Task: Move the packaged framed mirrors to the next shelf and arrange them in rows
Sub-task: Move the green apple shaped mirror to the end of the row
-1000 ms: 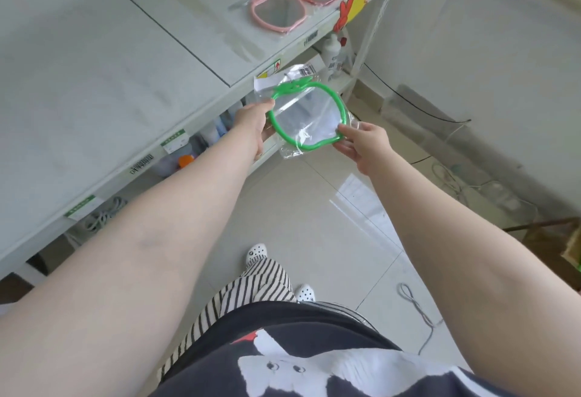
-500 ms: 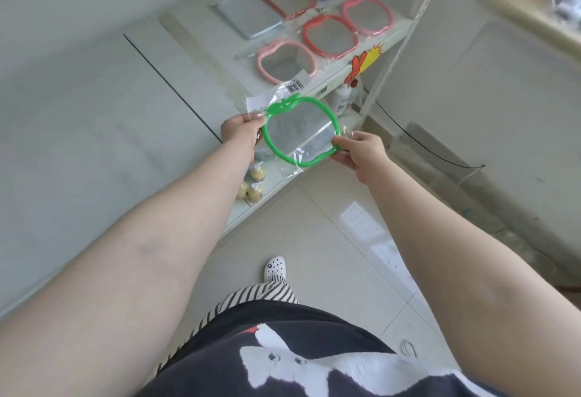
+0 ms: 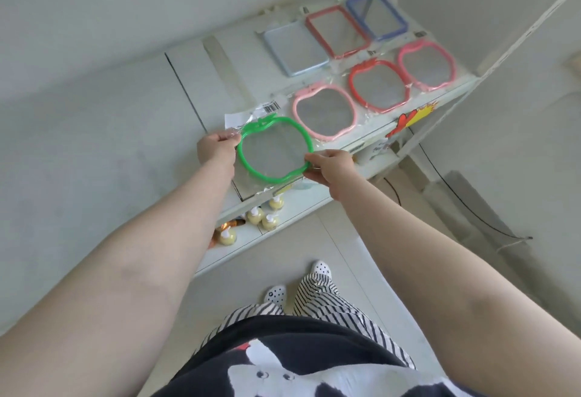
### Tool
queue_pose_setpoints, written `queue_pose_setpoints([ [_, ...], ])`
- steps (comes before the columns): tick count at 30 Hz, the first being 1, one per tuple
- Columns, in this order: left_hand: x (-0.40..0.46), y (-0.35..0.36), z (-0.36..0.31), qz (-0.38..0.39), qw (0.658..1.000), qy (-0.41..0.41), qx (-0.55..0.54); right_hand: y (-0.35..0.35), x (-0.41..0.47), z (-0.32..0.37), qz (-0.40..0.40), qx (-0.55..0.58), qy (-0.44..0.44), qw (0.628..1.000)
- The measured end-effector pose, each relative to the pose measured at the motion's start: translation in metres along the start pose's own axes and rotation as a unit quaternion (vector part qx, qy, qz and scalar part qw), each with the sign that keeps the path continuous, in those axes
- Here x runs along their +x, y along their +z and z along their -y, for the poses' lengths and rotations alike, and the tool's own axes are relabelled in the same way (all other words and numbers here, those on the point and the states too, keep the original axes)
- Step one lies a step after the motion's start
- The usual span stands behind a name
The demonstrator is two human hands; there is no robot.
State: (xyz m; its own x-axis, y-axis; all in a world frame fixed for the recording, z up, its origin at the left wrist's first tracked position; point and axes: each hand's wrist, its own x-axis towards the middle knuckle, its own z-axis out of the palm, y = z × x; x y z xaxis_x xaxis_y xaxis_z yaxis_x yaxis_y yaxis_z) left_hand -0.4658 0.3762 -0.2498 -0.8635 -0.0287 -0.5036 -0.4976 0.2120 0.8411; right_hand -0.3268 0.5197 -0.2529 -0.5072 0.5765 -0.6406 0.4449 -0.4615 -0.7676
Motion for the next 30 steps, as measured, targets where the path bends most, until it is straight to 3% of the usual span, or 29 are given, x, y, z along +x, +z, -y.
queue_pose_setpoints([
  [4, 0.019, 0.001, -0.008, -0.069, 0.998, -0.002, 0.0, 0.013, 0.024, 0.013, 0.047, -0.065, 0.002, 0.997],
  [10, 0.042, 0.012, -0.014, -0.097, 0.995, 0.004, 0.004, 0.026, 0.053, 0.03, 0.04, -0.168, -0.006, 0.985],
  [21, 0.061, 0.019, -0.001, -0.094, 0.991, 0.003, 0.093, 0.027, 0.065, 0.038, 0.015, -0.286, -0.028, 0.958],
  [30, 0.055, 0.014, -0.003, -0.091, 0.972, 0.046, 0.213, 0.015, 0.059, 0.043, 0.018, -0.441, -0.076, 0.894],
])
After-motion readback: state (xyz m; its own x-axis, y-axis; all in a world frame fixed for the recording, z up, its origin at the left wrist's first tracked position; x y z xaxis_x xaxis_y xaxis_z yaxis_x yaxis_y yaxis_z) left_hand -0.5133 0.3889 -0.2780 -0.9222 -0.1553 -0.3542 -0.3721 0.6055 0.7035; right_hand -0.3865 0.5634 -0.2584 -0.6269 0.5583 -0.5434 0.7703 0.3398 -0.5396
